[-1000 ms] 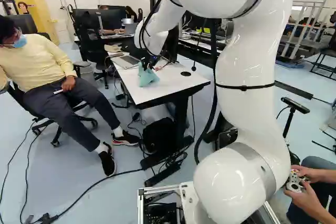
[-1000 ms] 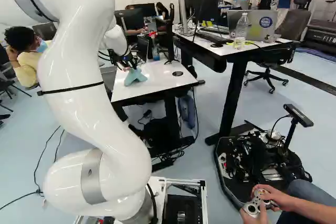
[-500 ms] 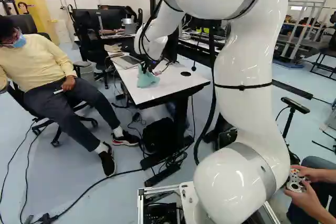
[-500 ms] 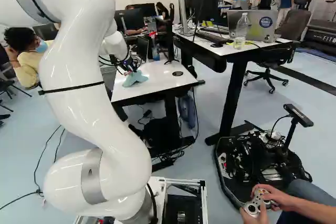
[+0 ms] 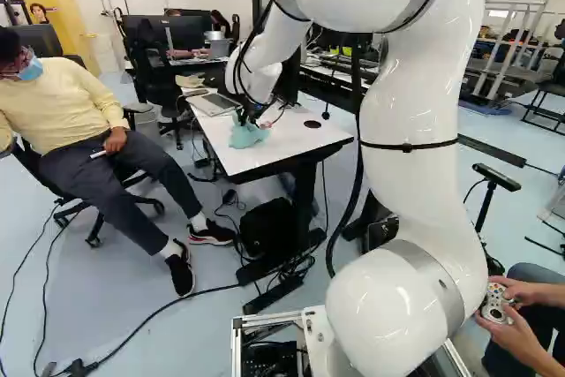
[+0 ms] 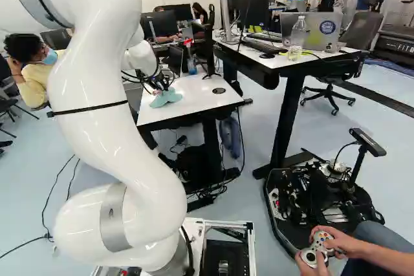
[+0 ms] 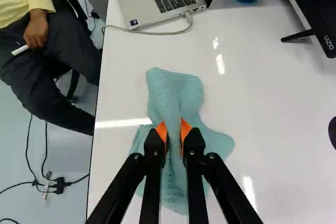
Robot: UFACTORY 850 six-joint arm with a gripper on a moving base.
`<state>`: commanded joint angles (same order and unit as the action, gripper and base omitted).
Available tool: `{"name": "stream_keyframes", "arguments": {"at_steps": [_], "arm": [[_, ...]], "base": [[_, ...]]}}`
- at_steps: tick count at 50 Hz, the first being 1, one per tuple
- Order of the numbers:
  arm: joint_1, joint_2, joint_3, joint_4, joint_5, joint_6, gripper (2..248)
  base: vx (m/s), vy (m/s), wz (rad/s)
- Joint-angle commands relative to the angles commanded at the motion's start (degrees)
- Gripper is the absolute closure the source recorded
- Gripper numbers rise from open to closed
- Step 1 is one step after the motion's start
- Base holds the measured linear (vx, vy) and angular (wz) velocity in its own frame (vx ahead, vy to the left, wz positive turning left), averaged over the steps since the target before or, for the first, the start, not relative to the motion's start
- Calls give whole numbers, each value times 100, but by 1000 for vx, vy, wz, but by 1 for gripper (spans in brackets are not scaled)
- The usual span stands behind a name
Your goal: Clean the table with the green towel
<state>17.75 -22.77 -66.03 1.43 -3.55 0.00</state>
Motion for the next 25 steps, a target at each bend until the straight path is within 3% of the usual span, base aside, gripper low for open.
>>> {"name": "stream_keyframes", "arguments": {"at_steps": [25], "arm": [[0,0,0,0,-95,0,200]], "base": [[0,0,0]]}}
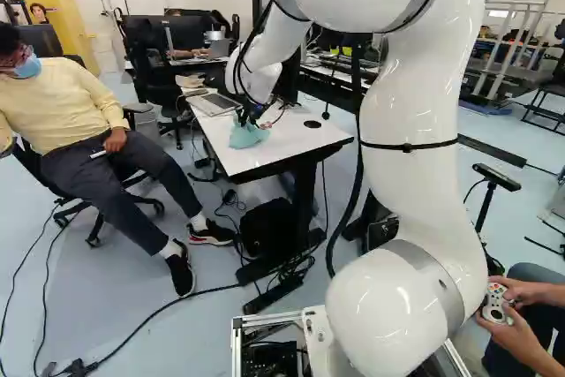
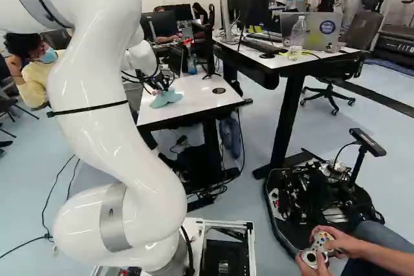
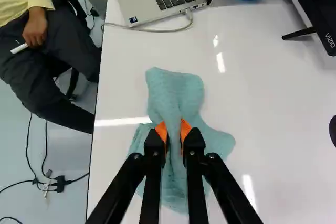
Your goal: Clean the table with the green towel
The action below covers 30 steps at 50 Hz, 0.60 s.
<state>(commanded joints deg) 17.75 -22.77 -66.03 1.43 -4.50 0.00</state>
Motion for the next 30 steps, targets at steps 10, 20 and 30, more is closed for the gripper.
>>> {"name": "stream_keyframes", "arguments": {"at_steps": [10,20,30], "arm": [[0,0,0,0,-99,0,200],[0,0,0,0,-226,0,200],[0,0,0,0,-364,0,200]], "base": [[0,0,0],[0,0,0],[0,0,0]]}}
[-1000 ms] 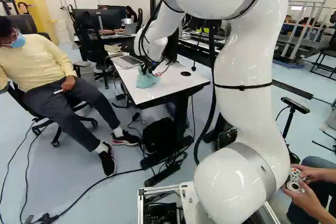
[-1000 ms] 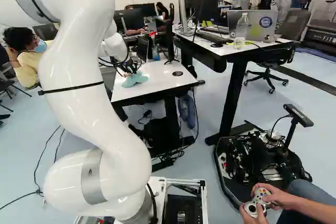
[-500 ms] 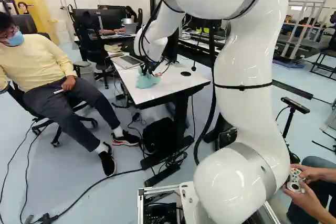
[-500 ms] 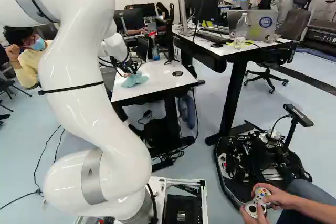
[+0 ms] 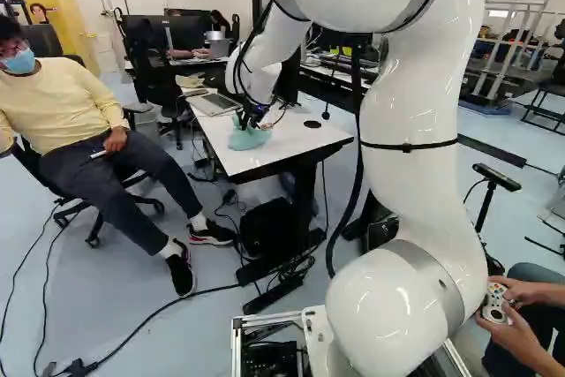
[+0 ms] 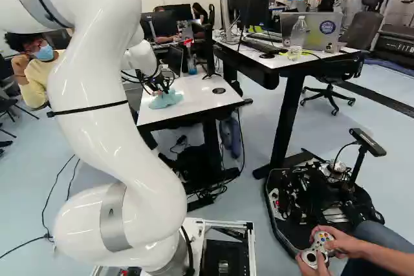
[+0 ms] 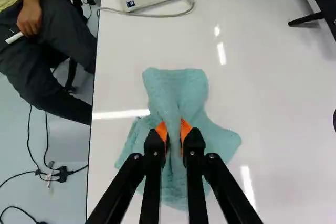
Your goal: Clean the table with the green towel
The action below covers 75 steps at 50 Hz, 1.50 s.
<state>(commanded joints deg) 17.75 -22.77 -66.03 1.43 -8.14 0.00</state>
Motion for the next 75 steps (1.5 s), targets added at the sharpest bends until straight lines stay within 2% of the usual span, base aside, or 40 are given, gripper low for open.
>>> {"name": "stream_keyframes", "arguments": {"at_steps": [30,54,75], "arm": [[0,0,0,0,-424,0,200],[54,-26,-33,0,-460,0,200],[219,-437,-570,0,-460,0,200]], "base": [[0,0,0],[0,0,0],[0,0,0]]}}
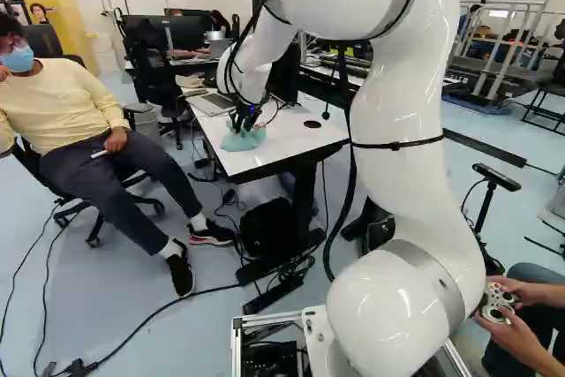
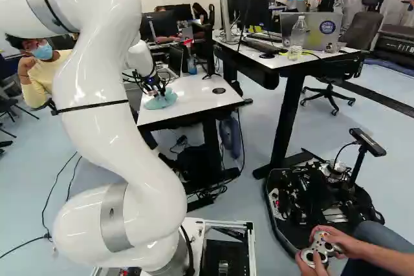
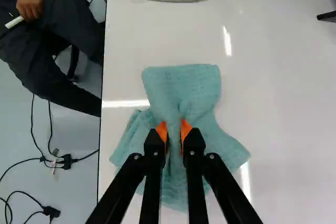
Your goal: Clean the table with the green towel
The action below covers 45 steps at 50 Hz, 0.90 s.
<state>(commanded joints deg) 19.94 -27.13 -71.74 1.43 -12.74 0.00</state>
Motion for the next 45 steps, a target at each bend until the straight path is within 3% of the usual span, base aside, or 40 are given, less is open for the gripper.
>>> {"name": "stream_keyframes", "arguments": {"at_steps": [28,45], "arm": [[-60,-652,-882,0,0,0,200],[-295,-662,-895,0,0,0,200]], "base": [[0,0,0],[0,0,0]]}}
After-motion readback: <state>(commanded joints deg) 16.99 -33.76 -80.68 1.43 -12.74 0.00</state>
